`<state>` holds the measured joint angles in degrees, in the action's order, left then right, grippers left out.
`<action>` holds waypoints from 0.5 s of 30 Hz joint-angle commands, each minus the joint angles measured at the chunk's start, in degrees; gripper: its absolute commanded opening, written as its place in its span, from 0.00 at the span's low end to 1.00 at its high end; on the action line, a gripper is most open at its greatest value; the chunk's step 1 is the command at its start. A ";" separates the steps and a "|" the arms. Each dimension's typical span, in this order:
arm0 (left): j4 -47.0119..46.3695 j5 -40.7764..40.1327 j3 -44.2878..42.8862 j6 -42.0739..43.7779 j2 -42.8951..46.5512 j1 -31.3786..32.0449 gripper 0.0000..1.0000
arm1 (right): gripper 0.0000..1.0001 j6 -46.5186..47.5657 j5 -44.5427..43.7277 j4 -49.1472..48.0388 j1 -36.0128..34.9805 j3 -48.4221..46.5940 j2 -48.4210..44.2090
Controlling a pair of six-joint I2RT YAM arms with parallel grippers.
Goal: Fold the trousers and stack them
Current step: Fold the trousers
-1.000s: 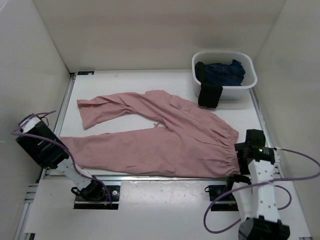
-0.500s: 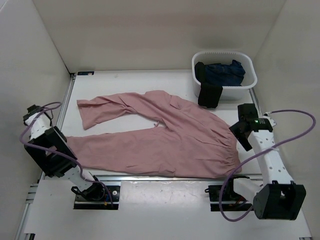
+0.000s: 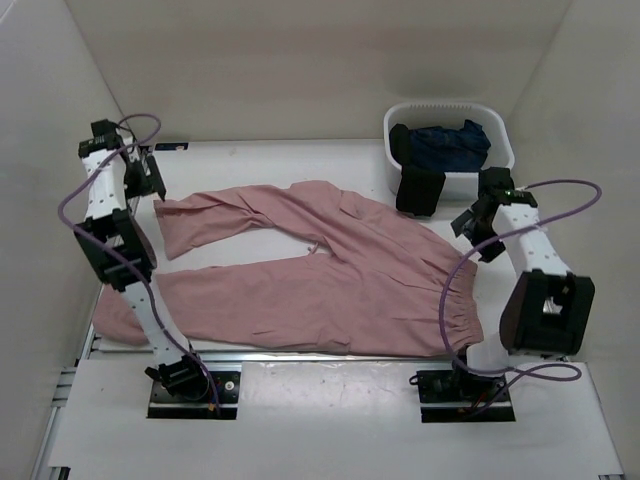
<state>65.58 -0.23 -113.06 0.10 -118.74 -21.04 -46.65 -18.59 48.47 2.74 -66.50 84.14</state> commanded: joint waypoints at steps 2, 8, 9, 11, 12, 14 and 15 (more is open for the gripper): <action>2.80 6.99 -17.35 -0.10 -12.29 0.03 1.00 | 0.83 1.48 7.33 -2.93 2.17 -3.90 6.82; -6.94 11.30 -10.44 -0.10 -15.28 0.56 1.00 | 0.86 -3.44 13.49 -5.58 3.85 -1.18 13.33; -7.57 12.26 -10.43 -0.10 -15.82 0.56 1.00 | 0.86 -3.97 13.49 -6.45 3.85 -0.65 14.55; -8.10 13.58 -11.04 -0.10 -18.00 0.56 1.00 | 0.88 -4.75 12.88 -7.25 3.85 0.14 15.96; -8.80 13.59 -12.26 -0.10 -18.80 0.56 1.00 | 0.88 -4.76 12.88 -7.25 3.85 0.14 17.54; -8.80 13.59 -12.28 -0.10 -20.04 1.09 1.00 | 0.82 -4.76 12.88 -7.25 4.37 0.14 19.13; -8.80 12.02 -12.28 -0.10 -20.65 1.09 1.00 | 0.79 -4.76 12.35 -7.25 4.38 0.14 20.53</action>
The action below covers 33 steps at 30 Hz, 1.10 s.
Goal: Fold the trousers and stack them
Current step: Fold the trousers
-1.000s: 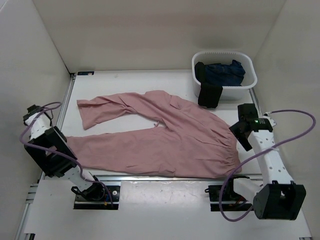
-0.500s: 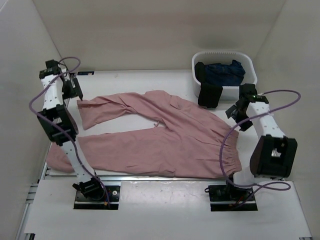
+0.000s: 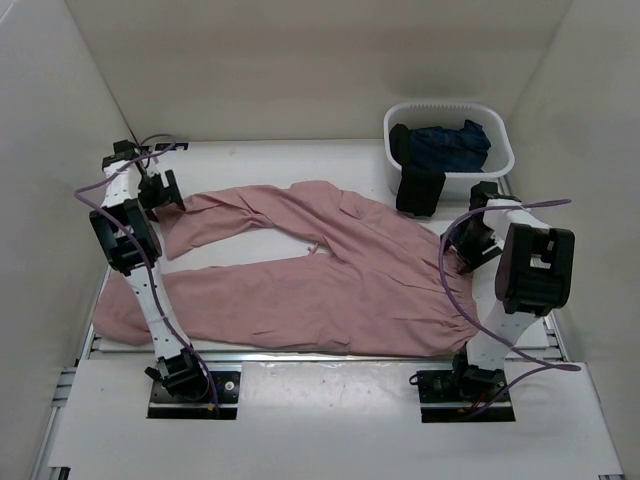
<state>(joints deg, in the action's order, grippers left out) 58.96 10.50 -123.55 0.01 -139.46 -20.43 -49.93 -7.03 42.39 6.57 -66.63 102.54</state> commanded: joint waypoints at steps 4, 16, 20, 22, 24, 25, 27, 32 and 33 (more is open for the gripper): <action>-2.18 0.75 -0.56 -0.01 -1.52 1.52 0.39 | 0.57 -1.48 0.79 -1.17 0.55 0.27 3.98; -12.28 -11.20 17.41 -0.01 29.61 2.06 0.14 | 0.00 3.61 -6.32 2.43 0.55 -0.26 -4.70; -11.68 -12.44 36.49 -0.01 43.37 3.46 0.14 | 0.00 5.63 -8.09 2.43 0.55 1.24 -9.11; -10.98 -14.97 44.41 -0.01 48.29 3.46 0.14 | 0.00 6.16 -8.09 2.43 0.55 1.86 -10.25; -6.09 -14.98 53.12 -0.01 50.15 3.46 0.14 | 0.00 6.77 -8.09 2.43 0.55 2.38 -11.05; -4.22 -13.42 55.41 -0.01 51.55 3.46 0.14 | 0.00 6.78 -8.61 2.95 0.55 2.38 -11.66; -1.84 -13.40 62.96 -0.01 52.97 3.46 0.19 | 0.00 7.31 -8.62 2.96 0.55 1.77 -11.66; 0.44 -17.80 72.40 -0.01 58.14 3.46 0.38 | 0.00 7.83 -8.62 3.48 0.55 1.25 -11.66; 1.41 -16.67 70.91 -0.01 58.86 3.46 0.41 | 0.00 7.83 -8.62 3.49 0.55 1.24 -11.66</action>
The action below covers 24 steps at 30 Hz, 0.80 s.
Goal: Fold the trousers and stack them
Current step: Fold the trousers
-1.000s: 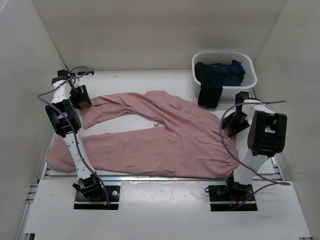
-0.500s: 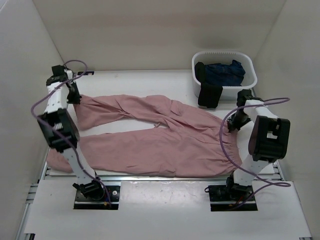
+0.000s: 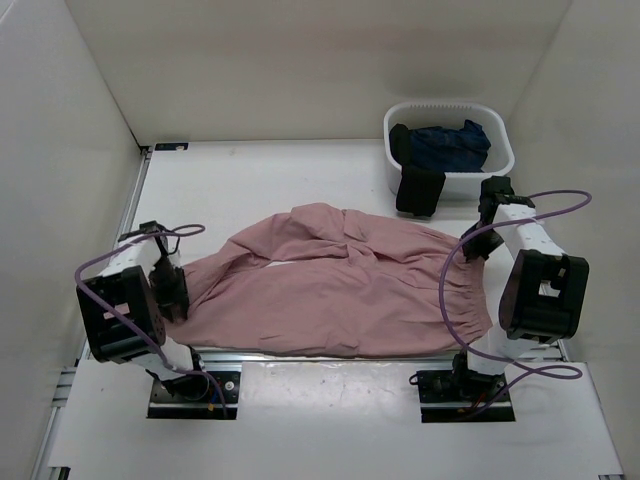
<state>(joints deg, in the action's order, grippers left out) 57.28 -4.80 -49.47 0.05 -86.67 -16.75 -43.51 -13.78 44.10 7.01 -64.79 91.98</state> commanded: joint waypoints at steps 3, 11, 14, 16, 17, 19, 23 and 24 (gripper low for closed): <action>9.05 6.97 -15.67 -0.05 6.61 -0.21 0.64 | 0.00 1.41 -2.48 1.78 0.11 -0.60 -1.11; 7.69 4.46 -24.89 -0.05 -4.02 -0.74 1.00 | 0.00 2.46 -3.01 2.84 0.11 -0.07 -1.11; 5.74 -4.15 -21.54 -0.05 -9.11 -0.74 1.00 | 0.00 2.46 -4.06 3.36 0.11 -0.68 -1.11; 6.70 -6.36 -23.54 -0.05 -12.63 -3.54 1.00 | 0.00 2.99 -4.06 3.36 0.11 -0.68 -1.11; 7.67 -5.76 -24.61 -0.05 -13.34 -4.59 1.00 | 0.00 2.99 -4.06 3.36 0.11 -0.68 -1.11; 10.04 -2.34 -26.46 -0.05 -13.87 -7.22 1.00 | 0.00 2.99 -4.06 3.36 0.11 -0.68 -1.11; 10.58 0.49 -22.62 -0.05 -13.87 -7.77 1.00 | 0.00 2.99 -4.58 3.89 0.11 -0.68 -1.11; 10.58 0.49 -21.47 -0.05 -13.87 -7.77 0.96 | 0.00 2.99 -4.59 3.89 0.11 -0.68 -1.11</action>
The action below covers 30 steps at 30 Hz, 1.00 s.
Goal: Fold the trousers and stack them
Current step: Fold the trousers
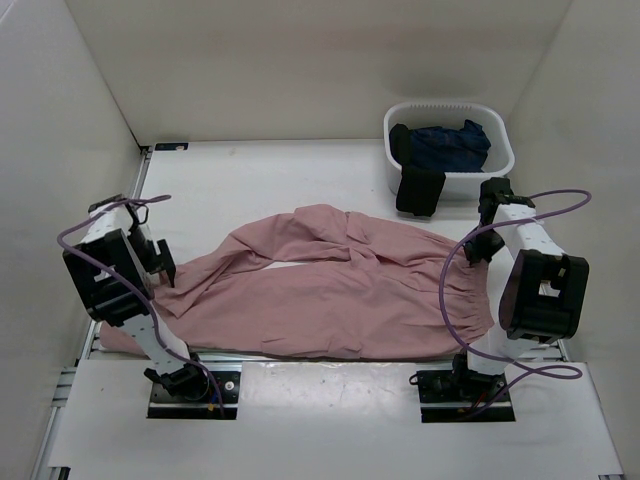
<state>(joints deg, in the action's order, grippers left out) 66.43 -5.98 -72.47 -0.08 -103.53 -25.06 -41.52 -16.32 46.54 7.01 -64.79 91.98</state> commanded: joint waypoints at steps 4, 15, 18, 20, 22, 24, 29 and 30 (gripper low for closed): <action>1.42 3.51 4.70 0.08 3.59 0.54 0.63 | 0.00 1.00 -2.05 1.97 0.11 -1.73 -0.58; -0.60 3.43 -7.72 0.08 3.95 -0.61 0.14 | 0.00 1.00 -1.18 1.97 0.11 -6.12 2.14; -3.15 -1.39 -24.99 0.08 -0.77 1.76 0.14 | 0.00 1.00 0.14 3.54 0.11 -12.97 5.90; -3.15 -2.37 -37.07 0.08 -4.39 3.34 0.14 | 0.00 1.00 0.14 5.13 0.11 -19.71 7.59; -1.75 -5.26 -53.35 0.08 -8.70 4.22 0.14 | 0.00 1.61 -0.38 6.37 0.11 -22.82 8.21; -2.62 -7.28 -56.12 0.08 -7.75 5.01 0.14 | 0.00 2.14 -0.99 6.37 0.11 -23.71 7.51; -14.28 -7.91 -24.98 0.08 6.64 5.02 0.14 | 0.00 2.67 -1.61 5.49 0.11 -17.75 3.12; -15.97 -7.91 -18.83 0.08 9.02 5.02 0.14 | 0.00 2.67 -1.61 4.70 0.11 -15.04 3.11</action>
<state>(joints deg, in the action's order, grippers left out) 53.10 -11.20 -104.38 -0.01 -98.76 -19.22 -40.03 -16.05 50.52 6.76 -83.72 97.82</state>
